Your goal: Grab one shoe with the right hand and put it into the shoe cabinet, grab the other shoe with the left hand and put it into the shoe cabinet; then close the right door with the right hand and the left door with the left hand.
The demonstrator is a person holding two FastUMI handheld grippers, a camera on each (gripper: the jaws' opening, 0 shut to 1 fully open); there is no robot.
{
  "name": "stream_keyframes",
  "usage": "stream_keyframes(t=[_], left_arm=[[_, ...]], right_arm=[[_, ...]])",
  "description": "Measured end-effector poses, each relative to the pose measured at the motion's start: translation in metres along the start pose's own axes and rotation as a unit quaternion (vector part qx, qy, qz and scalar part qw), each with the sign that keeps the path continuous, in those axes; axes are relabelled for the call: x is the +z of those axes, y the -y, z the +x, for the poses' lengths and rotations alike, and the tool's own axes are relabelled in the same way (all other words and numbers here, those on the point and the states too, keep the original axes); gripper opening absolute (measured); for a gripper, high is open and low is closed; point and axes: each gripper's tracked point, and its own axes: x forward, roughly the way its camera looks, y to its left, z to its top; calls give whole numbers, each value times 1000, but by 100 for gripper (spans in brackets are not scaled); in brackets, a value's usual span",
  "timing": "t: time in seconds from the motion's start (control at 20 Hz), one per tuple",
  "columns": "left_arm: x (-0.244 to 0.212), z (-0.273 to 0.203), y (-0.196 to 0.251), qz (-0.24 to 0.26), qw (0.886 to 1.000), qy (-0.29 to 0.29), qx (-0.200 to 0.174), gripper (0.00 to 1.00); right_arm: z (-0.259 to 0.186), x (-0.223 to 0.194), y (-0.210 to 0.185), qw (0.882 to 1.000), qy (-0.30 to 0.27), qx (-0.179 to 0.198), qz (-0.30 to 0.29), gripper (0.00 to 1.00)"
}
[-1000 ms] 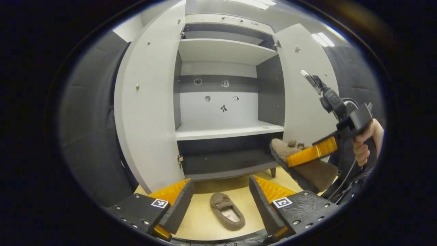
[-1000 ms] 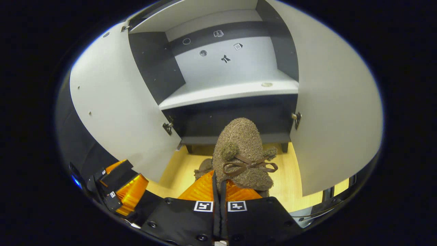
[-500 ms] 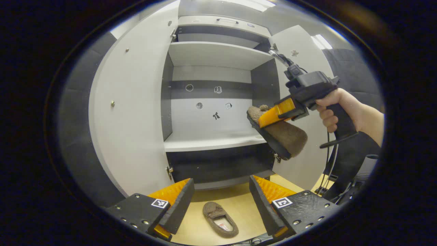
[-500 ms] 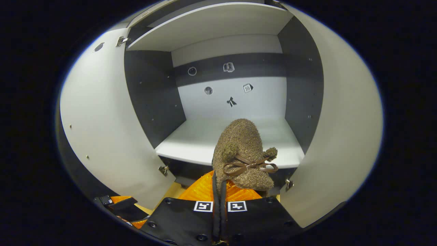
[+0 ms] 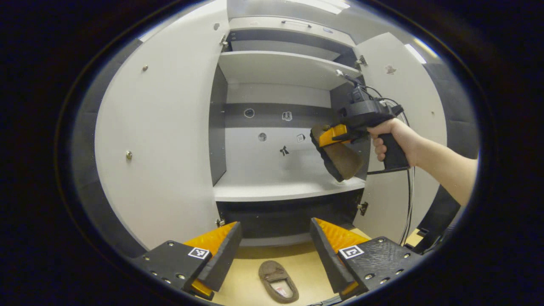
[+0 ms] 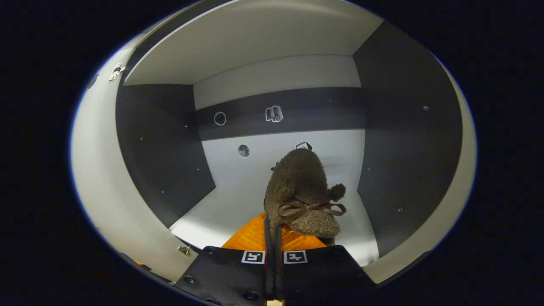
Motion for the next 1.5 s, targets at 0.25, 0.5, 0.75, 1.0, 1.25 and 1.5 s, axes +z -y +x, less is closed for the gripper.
stream_keyframes(t=[0.25,0.5,0.75,1.0,1.25,1.5], left_arm=[[6,1,-7,8,999,-1,35,94],[-7,-5,-16,5,997,-27,67,94],[-13,-15,-25,3,995,-35,90,94],[-20,-18,-25,3,995,-43,95,99],[-24,-20,-21,-2,995,-41,94,94],[-27,-22,-24,2,995,-41,89,99]], right_arm=[[44,-8,20,1000,-7,-15,-8,0],[67,-16,21,1000,2,-13,-11,1],[71,-19,19,1000,14,-11,-15,4],[76,-29,19,1000,-1,-11,-15,12],[62,-27,19,998,10,-27,-51,96],[28,-13,12,998,36,-28,-32,97]])
